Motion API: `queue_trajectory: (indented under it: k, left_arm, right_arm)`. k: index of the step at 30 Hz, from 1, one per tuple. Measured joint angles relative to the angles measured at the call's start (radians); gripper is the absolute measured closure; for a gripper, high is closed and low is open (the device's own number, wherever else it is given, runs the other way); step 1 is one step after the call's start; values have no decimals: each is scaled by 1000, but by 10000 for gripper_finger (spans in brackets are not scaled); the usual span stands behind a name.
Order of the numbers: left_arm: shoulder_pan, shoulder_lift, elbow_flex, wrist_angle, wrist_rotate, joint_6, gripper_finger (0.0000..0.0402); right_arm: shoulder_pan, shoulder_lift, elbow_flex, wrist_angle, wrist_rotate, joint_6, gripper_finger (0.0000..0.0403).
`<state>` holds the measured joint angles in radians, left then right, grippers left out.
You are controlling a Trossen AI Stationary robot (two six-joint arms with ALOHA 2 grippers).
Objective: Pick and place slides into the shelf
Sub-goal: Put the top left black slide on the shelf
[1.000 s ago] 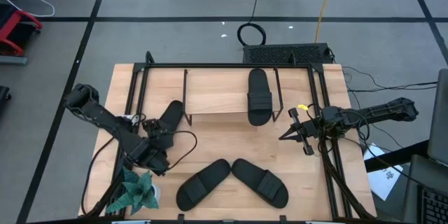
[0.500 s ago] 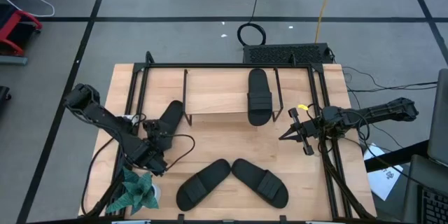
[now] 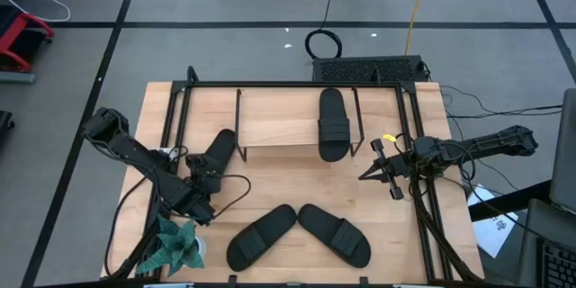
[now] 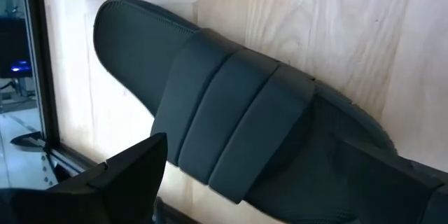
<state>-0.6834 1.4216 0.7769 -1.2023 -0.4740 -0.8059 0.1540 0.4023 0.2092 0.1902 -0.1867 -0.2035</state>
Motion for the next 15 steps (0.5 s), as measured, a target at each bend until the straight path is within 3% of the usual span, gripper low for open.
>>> queue_trajectory:
  k: [15]
  left_arm:
    - [0,0,-77,54,-51,14,18]
  right_arm:
    - [0,0,0,0,2,0,403]
